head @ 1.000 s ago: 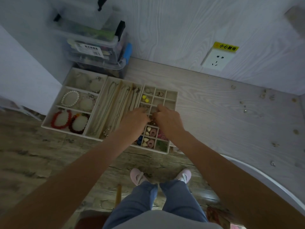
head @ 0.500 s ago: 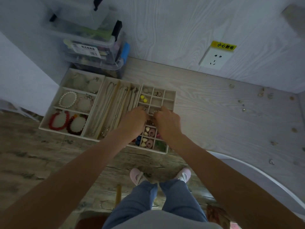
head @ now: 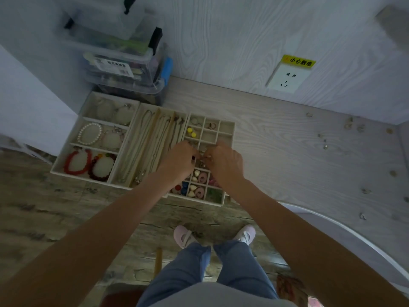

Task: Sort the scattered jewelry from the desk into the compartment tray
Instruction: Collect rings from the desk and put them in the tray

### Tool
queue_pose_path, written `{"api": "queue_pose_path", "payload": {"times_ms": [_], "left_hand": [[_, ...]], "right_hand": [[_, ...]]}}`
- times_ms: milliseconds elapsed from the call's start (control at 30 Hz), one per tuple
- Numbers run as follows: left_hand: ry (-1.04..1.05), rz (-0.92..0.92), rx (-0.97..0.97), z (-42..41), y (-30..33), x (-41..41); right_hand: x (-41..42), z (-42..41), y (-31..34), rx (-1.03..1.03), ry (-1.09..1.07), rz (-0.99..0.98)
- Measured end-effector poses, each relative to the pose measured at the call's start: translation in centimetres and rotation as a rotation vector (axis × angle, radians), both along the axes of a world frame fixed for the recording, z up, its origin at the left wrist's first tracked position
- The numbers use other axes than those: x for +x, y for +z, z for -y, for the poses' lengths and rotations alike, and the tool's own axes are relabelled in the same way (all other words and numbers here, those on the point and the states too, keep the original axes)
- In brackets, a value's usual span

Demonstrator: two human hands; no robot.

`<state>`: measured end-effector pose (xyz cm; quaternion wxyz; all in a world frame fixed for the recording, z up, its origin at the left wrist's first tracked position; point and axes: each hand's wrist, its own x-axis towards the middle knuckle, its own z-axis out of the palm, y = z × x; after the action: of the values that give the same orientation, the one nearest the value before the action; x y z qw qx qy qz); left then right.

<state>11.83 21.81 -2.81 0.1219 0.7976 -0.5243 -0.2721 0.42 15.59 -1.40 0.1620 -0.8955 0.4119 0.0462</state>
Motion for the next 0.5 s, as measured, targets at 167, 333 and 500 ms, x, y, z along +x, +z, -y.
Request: {"api": "queue_pose_path", "payload": {"times_ms": [167, 333, 500], "left_hand": [[0.013, -0.014, 0.003, -0.12, 0.09, -0.04], [-0.024, 0.007, 0.043, 0.14, 0.1, -0.17], [0.032, 0.016, 0.086, 0.68, -0.22, -0.45]], "right_hand": [[0.37, -0.03, -0.33, -0.005, 0.003, -0.015], [0.41, -0.26, -0.78, -0.016, -0.017, -0.02], [0.37, -0.47, -0.83, -0.001, -0.031, -0.02]]}}
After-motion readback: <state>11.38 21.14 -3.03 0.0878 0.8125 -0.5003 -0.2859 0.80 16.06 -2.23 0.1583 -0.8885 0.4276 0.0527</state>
